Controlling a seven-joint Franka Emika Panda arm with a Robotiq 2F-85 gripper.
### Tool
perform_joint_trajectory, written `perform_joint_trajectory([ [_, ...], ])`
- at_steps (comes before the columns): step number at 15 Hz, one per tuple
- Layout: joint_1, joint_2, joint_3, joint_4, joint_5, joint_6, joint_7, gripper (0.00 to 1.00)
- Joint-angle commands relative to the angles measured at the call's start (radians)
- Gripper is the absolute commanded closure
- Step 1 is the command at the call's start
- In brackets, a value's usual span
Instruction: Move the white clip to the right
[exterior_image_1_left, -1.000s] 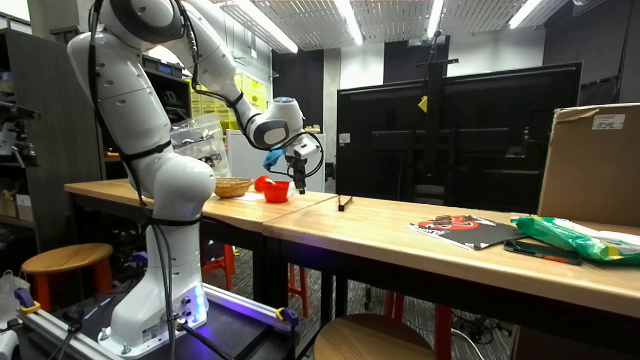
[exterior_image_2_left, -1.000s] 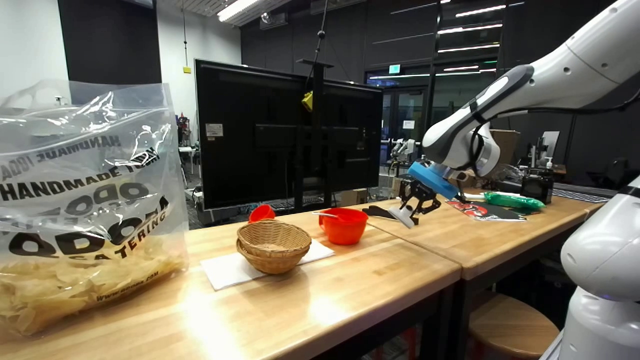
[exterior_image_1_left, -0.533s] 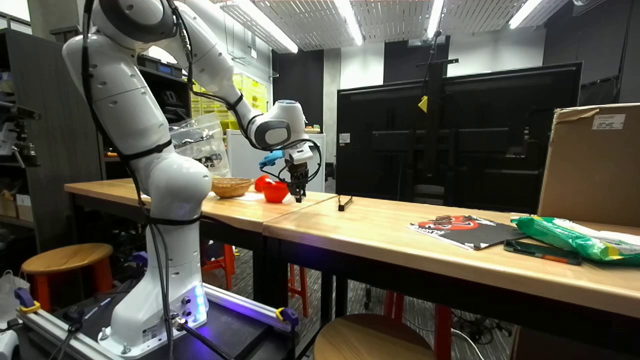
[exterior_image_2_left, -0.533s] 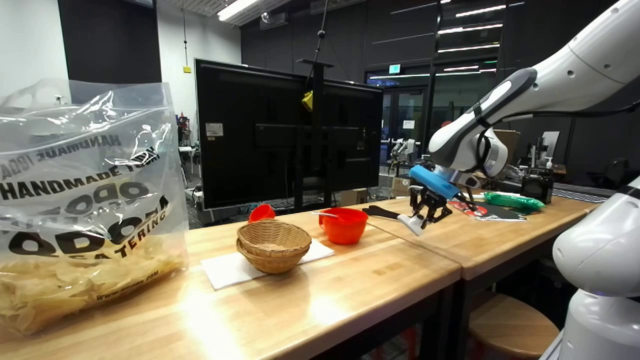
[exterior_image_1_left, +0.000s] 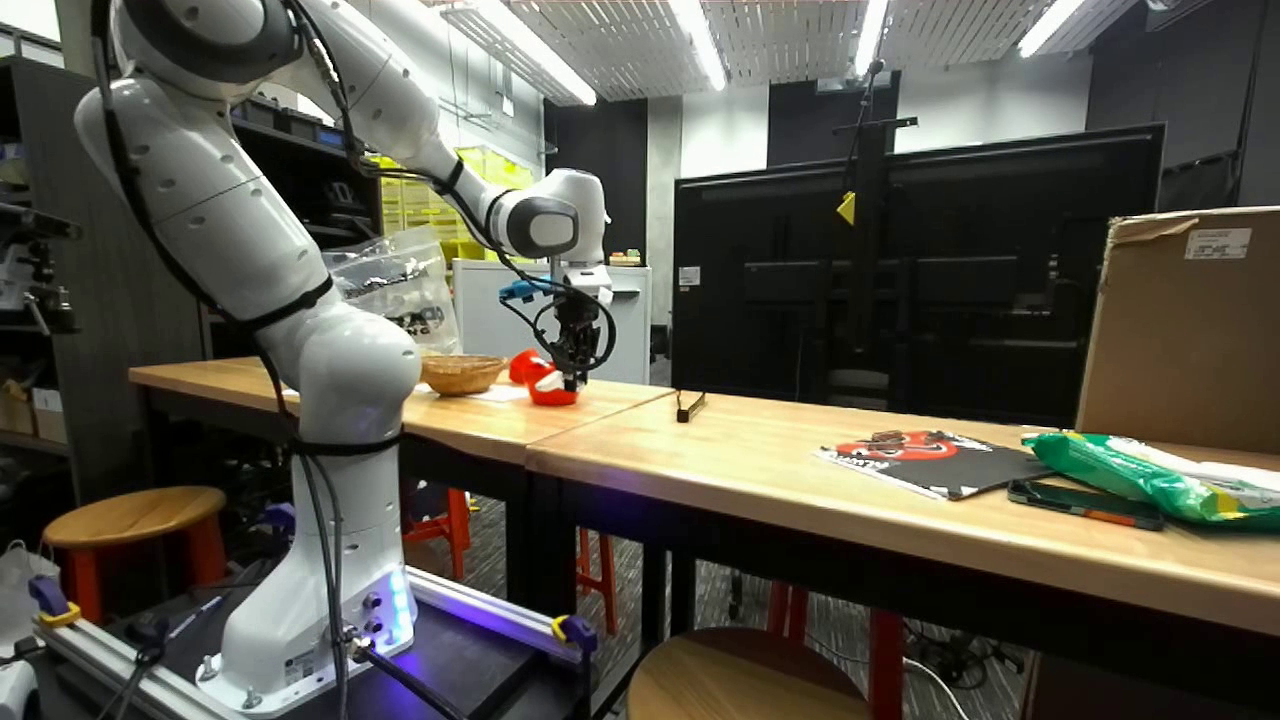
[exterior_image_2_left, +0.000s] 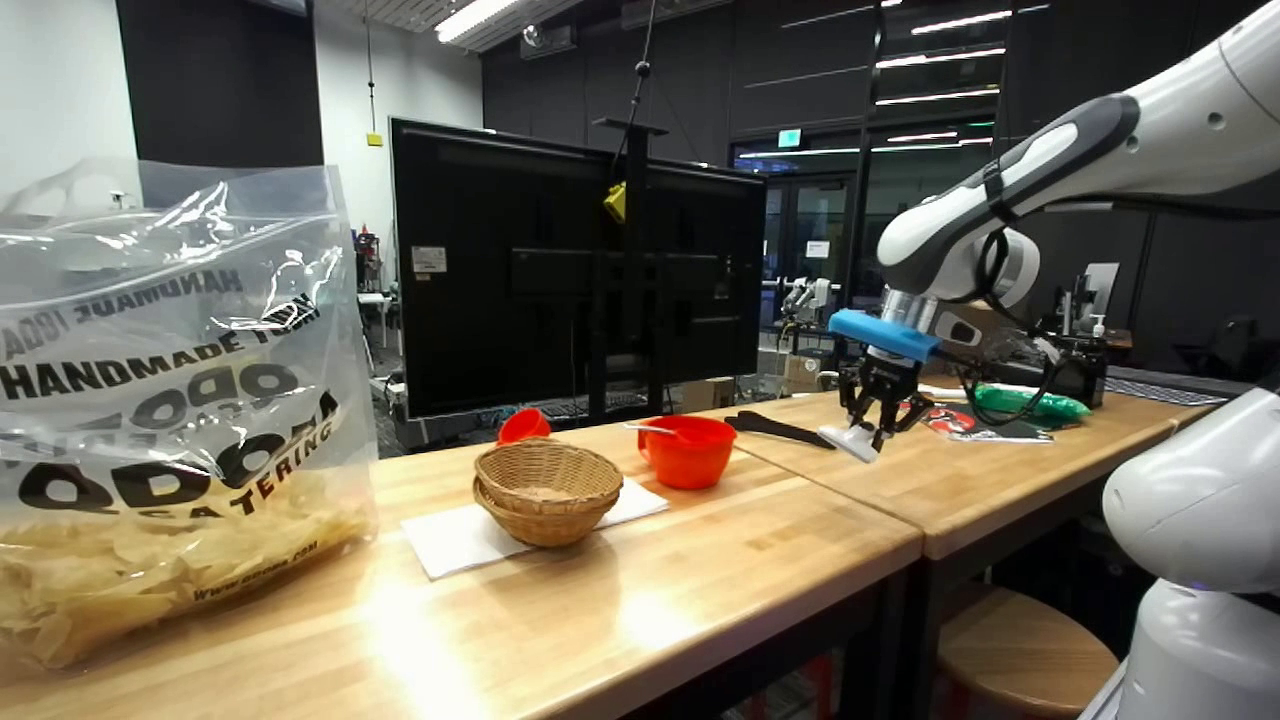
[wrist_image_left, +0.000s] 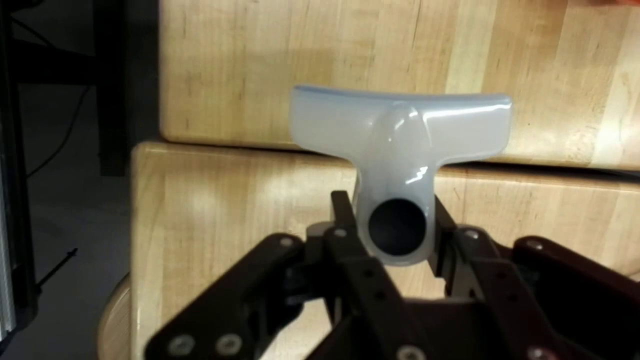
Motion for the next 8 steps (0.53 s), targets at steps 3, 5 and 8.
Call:
perform_joint_trajectory([
  [3, 0.0, -0.009, -0.005, 0.057, -0.025, -0.111, 0.034, 0.9],
  [5, 0.002, 0.006, -0.011, 0.066, -0.024, -0.117, 0.023, 0.9],
  [8, 0.003, 0.031, -0.018, 0.079, -0.023, -0.127, 0.015, 0.9],
])
